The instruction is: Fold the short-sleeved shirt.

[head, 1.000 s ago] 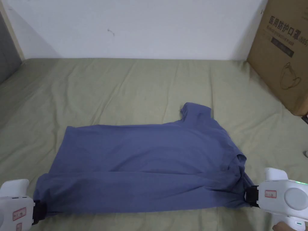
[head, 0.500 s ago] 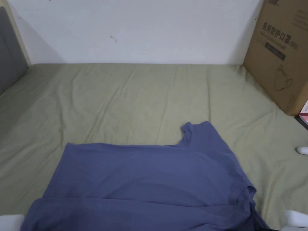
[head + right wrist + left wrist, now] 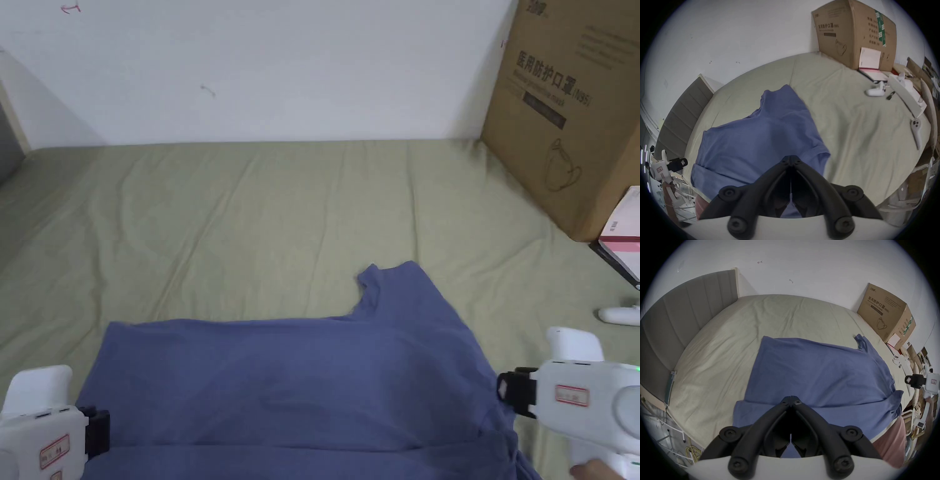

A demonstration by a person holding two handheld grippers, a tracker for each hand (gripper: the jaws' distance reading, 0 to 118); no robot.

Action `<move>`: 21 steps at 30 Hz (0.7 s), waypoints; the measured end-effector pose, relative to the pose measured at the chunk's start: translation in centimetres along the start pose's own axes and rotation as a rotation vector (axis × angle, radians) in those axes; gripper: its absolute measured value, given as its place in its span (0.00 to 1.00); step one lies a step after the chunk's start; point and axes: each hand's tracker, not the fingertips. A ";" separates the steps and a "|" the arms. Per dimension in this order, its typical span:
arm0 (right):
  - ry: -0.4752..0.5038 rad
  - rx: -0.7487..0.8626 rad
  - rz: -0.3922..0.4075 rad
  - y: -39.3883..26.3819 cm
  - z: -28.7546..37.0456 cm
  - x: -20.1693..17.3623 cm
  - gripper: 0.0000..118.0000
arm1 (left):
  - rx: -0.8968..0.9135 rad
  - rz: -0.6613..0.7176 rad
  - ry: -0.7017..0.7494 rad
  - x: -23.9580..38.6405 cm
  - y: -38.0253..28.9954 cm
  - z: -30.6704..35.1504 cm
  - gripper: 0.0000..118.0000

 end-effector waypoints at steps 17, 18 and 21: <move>-0.104 -0.194 0.022 13.6 -20.9 1.7 0.79 | -0.105 0.000 -0.001 -0.1 2.3 -7.5 0.00; -0.125 -0.218 0.044 13.4 -21.4 1.8 0.78 | -0.111 -0.002 0.003 -0.3 2.3 -7.6 0.00; -0.134 -0.244 0.134 13.1 -21.8 1.3 0.74 | -0.122 0.000 0.016 -0.3 2.2 -7.5 0.00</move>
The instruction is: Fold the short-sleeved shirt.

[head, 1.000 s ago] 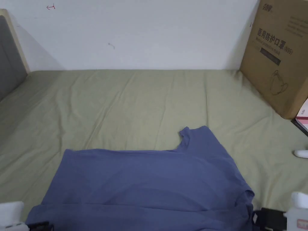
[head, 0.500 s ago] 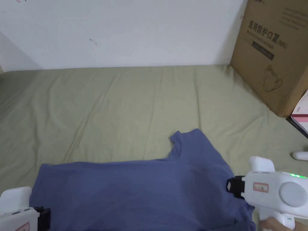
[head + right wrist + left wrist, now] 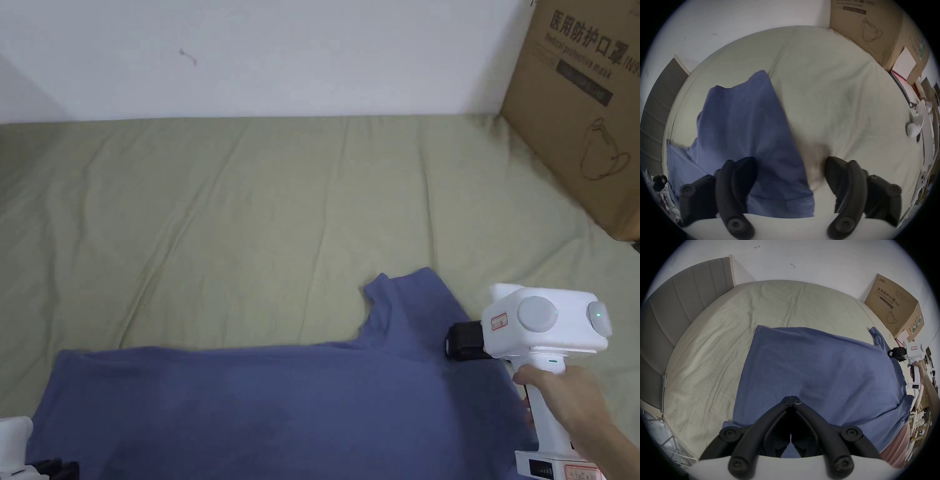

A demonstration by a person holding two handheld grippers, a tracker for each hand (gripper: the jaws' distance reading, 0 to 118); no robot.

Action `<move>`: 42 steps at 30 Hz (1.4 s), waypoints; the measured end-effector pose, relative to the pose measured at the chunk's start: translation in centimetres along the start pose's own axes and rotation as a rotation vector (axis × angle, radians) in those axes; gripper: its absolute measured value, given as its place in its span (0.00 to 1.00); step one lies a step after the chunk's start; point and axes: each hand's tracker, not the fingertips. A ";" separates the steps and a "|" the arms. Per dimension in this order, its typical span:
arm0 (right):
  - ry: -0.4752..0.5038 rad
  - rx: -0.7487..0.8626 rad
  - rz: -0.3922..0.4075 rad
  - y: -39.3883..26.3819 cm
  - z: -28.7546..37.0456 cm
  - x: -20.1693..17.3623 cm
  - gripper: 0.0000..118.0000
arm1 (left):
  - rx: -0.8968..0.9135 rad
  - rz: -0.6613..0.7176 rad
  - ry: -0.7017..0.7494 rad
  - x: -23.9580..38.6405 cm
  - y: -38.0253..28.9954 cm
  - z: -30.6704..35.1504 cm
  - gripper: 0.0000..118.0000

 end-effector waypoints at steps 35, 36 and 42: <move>0.016 0.060 -0.025 0.8 3.8 -1.0 0.00 | -0.055 0.047 0.068 -3.9 14.2 -11.2 0.00; 0.015 0.073 -0.023 0.7 4.4 -1.0 0.00 | -0.054 0.040 0.068 -3.7 14.2 -10.8 0.00; 0.044 0.140 -0.018 0.0 9.9 -1.3 0.00 | 0.010 -0.010 0.060 -3.4 12.6 -4.7 0.00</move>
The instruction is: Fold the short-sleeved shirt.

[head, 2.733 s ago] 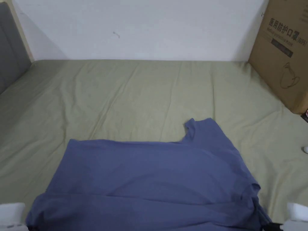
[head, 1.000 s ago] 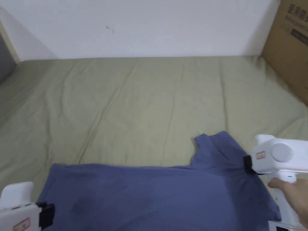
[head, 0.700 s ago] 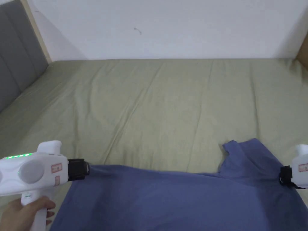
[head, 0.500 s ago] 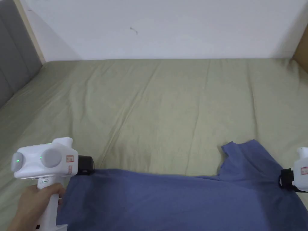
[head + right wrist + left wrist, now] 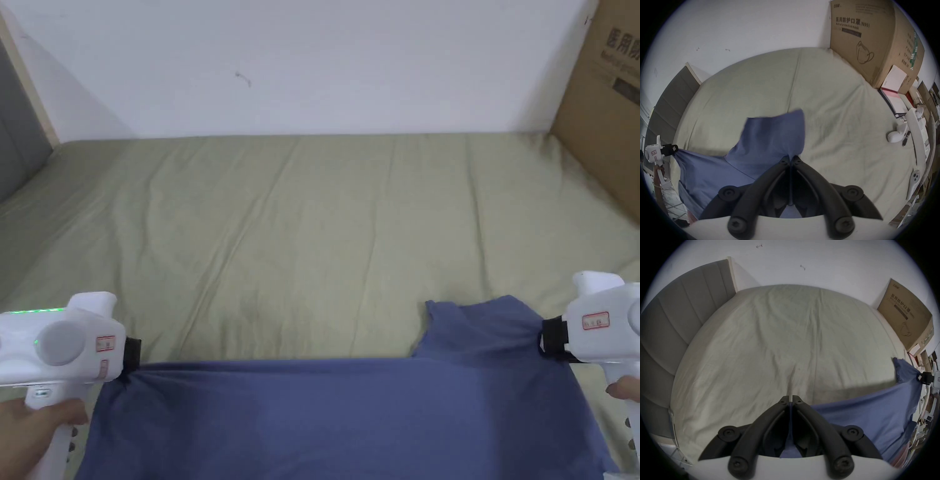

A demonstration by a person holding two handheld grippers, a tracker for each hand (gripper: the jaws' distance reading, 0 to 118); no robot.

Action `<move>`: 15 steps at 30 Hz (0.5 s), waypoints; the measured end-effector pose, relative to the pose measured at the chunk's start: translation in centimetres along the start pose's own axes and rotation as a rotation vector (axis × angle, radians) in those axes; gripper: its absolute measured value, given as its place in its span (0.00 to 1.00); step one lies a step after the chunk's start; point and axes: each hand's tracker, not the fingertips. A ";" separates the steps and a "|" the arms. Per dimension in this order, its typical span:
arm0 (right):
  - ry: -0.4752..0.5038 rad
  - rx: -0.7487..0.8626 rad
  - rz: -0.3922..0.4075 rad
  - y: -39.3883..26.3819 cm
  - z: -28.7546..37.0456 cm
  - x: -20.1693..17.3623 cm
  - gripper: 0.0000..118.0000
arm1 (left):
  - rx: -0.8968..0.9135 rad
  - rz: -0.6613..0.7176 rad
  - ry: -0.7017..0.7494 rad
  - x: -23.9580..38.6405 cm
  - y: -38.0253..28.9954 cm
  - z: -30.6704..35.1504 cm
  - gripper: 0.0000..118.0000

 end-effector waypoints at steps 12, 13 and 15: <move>0.028 0.026 0.042 -12.7 12.5 1.5 0.00 | 0.072 -0.010 -0.046 -3.9 -12.3 14.8 0.00; 0.024 0.018 0.060 -14.8 12.9 1.6 0.00 | 0.057 -0.015 -0.034 -4.0 -13.8 15.0 0.00; 0.008 -0.039 0.060 -18.5 13.1 1.3 0.00 | 0.028 -0.033 -0.023 -4.1 -16.6 15.0 0.00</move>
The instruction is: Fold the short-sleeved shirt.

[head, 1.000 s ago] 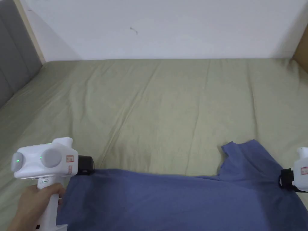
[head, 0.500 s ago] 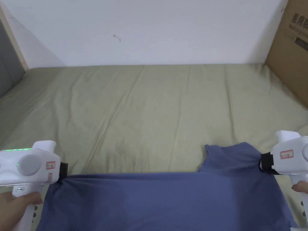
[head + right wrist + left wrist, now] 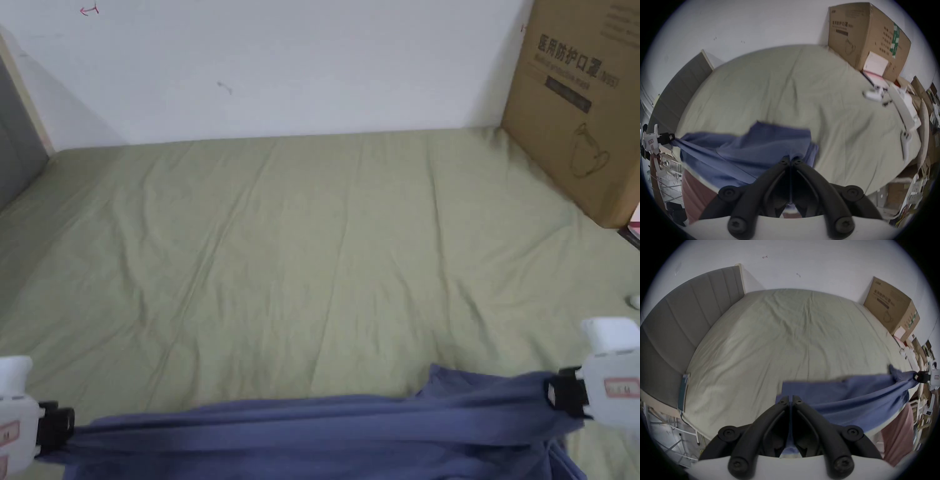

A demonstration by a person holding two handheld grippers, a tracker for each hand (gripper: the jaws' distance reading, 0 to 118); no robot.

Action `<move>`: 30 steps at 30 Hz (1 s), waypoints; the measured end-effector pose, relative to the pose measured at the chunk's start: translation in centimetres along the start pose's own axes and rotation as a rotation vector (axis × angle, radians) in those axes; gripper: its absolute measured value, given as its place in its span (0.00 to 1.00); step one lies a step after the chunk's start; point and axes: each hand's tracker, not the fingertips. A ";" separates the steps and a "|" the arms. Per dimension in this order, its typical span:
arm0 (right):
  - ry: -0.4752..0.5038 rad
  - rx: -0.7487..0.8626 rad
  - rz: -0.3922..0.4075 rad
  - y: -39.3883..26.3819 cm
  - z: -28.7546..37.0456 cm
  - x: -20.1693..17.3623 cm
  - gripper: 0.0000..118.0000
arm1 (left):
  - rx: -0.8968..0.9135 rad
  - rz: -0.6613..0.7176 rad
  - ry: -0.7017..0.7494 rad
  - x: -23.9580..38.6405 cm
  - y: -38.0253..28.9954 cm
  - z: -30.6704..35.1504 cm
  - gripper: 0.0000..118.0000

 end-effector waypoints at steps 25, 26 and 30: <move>0.088 0.330 0.004 -2.1 0.8 -12.1 0.00 | 0.123 0.266 -0.100 -1.8 -3.7 3.4 0.45; 0.101 0.310 0.022 -2.1 0.5 -12.6 0.00 | 0.110 0.289 -0.116 -2.1 -3.9 3.4 0.75; 0.147 0.250 0.034 -2.3 -1.0 -14.0 0.00 | 0.050 0.395 -0.186 -4.3 -5.4 1.2 0.90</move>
